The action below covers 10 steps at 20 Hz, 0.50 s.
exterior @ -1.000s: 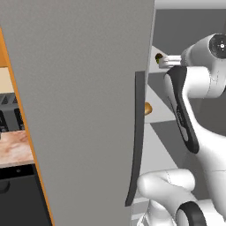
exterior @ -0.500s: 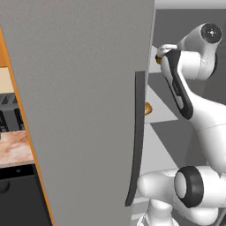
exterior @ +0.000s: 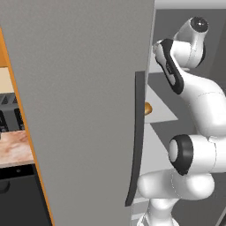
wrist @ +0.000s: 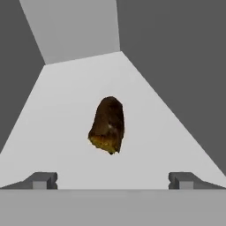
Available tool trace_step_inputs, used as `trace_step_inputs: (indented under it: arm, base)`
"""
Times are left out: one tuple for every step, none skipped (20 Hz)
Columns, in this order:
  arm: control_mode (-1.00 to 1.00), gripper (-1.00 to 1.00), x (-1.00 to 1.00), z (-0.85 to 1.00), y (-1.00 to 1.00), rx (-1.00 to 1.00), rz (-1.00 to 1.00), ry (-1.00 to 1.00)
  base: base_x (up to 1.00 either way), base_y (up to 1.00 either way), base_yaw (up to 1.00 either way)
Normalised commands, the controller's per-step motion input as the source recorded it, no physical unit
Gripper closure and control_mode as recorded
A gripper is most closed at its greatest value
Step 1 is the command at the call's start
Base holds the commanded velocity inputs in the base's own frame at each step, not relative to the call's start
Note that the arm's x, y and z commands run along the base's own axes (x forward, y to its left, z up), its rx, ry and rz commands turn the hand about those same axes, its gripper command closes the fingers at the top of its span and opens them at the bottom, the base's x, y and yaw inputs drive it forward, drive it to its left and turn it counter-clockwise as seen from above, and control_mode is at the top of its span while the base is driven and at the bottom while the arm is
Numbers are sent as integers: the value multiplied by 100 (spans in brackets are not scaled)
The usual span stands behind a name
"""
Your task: Take the potato and sweet potato out of the freezer and place them in the tupperware container on the counter. Then put the tupperware containing the vegetables back in the freezer.
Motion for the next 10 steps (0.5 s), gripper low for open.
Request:
trace_step_inputs:
  arm:
    - [-100, -100, 56, -18, -1, 7, 0, 15]
    - [-100, -100, 52, -19, 0, 7, 0, 13]
    - [-100, -100, 49, -21, 0, 6, 0, 13]
    - [-100, -100, 48, -21, 0, 6, 0, 11]
    - [-100, -100, 46, -21, 0, 6, 0, 11]
    - [-100, -100, 46, -21, 0, 6, 0, 10]
    - [-100, -100, 38, -19, 0, 5, 0, 6]
    - [-100, -100, 35, -18, 0, 4, 0, 3]
    - [-100, -100, 35, -19, 0, 3, 0, 1]
    - [-100, -100, 34, -18, 0, 2, 0, 0]
  base:
    - [0, 0, 0]
    - [0, 0, 0]
    - [0, 0, 0]
    - [0, 0, 0]
    - [0, 0, 0]
    - [0, 0, 0]
    - [0, 0, 0]
    - [0, 0, 0]
    - [0, 0, 0]
    - [0, 0, 0]
